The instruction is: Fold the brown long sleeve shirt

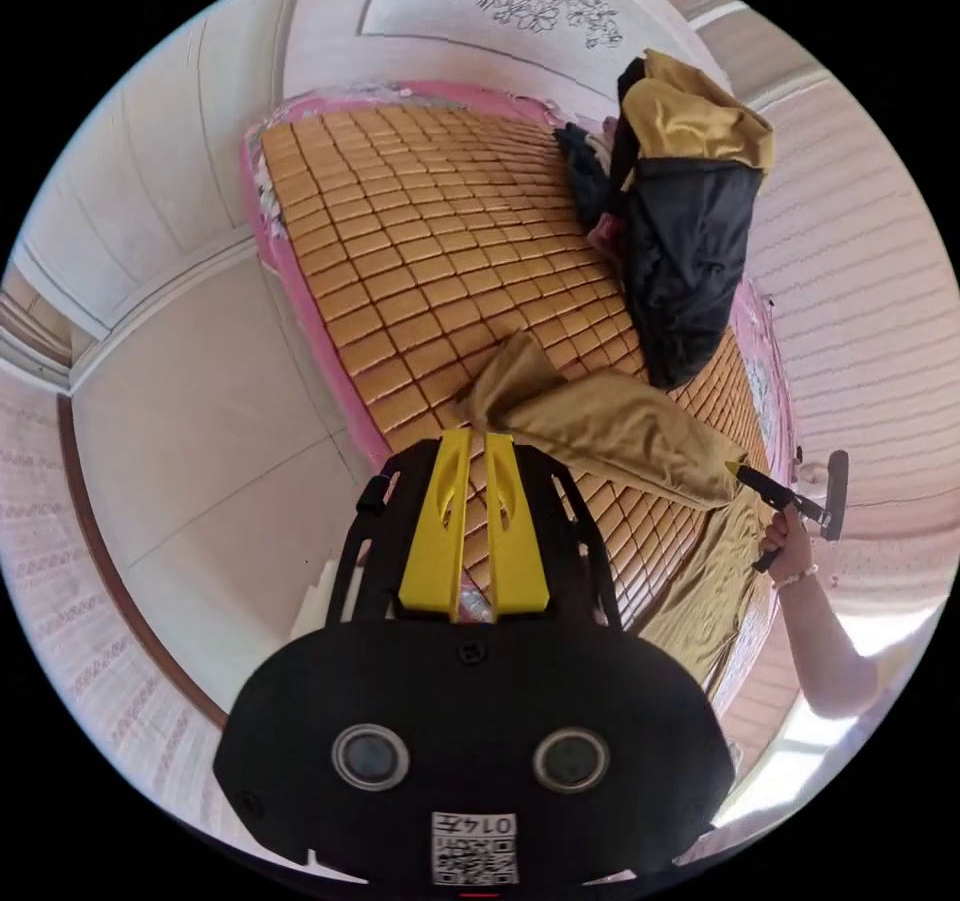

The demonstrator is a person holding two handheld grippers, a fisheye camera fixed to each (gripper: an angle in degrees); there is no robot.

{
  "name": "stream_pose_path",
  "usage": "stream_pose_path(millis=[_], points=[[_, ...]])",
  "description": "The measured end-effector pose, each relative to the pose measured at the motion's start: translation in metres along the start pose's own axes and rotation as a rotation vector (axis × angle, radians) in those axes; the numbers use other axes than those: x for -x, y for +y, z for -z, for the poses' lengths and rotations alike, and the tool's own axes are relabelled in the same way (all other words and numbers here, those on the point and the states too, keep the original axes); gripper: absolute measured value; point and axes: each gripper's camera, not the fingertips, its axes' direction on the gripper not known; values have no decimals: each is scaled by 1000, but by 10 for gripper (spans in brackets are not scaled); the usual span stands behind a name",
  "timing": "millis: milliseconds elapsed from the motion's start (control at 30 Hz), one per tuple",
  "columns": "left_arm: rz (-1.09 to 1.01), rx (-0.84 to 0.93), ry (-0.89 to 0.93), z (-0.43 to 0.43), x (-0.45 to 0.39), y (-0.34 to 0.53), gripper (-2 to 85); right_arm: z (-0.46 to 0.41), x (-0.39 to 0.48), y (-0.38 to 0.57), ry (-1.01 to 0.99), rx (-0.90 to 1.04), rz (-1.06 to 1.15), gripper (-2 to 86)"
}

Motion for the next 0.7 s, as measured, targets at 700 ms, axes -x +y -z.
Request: stream_pose_path(millis=[700], points=[[-167, -57, -212, -14, -46, -76, 8, -77, 90, 32, -8, 102, 217, 60]])
